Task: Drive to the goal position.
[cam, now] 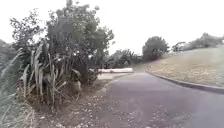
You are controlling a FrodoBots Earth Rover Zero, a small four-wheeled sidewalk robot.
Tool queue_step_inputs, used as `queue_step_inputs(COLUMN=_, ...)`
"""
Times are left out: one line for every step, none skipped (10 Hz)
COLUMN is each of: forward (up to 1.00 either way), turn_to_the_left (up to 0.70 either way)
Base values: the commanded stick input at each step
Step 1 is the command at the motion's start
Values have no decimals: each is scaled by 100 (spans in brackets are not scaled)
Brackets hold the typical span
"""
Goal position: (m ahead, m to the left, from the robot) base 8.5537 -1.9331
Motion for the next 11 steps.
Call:
queue_step_inputs(forward=45, turn_to_the_left=0)
queue_step_inputs(forward=45, turn_to_the_left=0)
queue_step_inputs(forward=45, turn_to_the_left=0)
queue_step_inputs(forward=45, turn_to_the_left=0)
queue_step_inputs(forward=45, turn_to_the_left=0)
queue_step_inputs(forward=45, turn_to_the_left=0)
queue_step_inputs(forward=45, turn_to_the_left=0)
queue_step_inputs(forward=45, turn_to_the_left=0)
queue_step_inputs(forward=45, turn_to_the_left=0)
queue_step_inputs(forward=45, turn_to_the_left=0)
queue_step_inputs(forward=45, turn_to_the_left=0)
